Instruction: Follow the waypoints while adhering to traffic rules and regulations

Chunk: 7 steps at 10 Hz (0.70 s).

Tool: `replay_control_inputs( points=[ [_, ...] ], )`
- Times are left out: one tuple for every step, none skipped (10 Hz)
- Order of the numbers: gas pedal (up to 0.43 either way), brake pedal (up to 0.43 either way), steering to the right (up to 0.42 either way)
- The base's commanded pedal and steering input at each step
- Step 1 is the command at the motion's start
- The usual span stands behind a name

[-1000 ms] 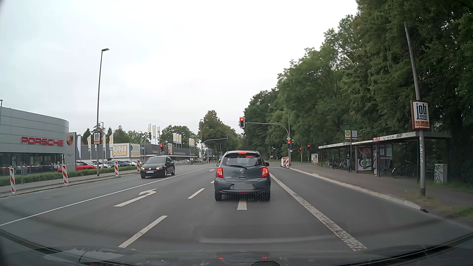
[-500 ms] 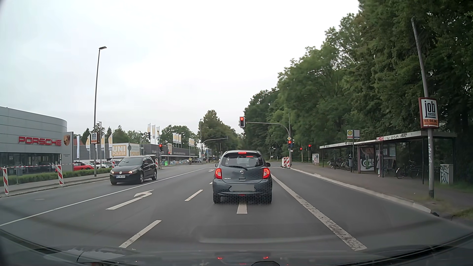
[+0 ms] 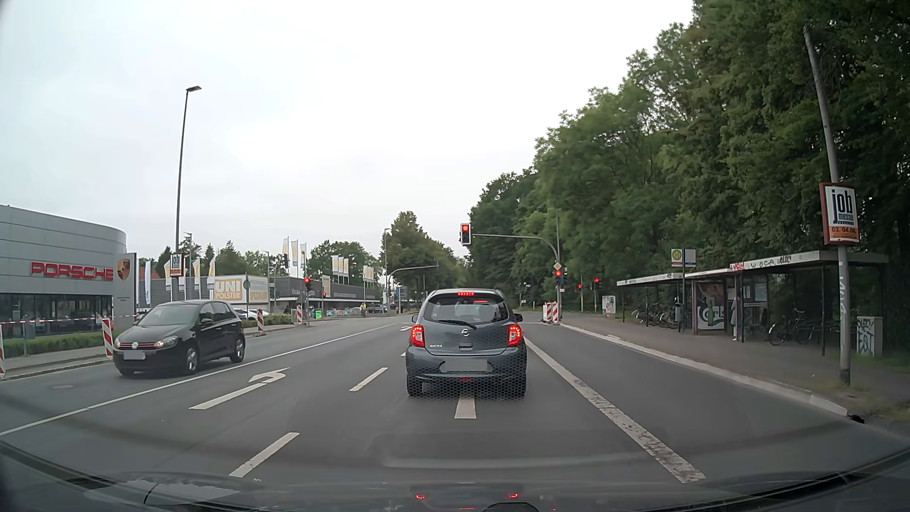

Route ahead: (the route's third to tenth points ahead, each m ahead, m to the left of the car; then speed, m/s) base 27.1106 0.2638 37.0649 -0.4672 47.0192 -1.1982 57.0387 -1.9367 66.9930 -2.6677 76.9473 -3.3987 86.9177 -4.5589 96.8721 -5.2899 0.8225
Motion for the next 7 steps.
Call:
replay_control_inputs(
  points=[
    [0.0,0.091,-0.002],
    [0.0,0.098,-0.002],
    [0.0,0.098,-0.002],
    [0.0,0.091,-0.002],
    [0.0,0.098,-0.002],
    [0.0,0.098,-0.002],
    [0.0,0.091,-0.002]
  ],
)
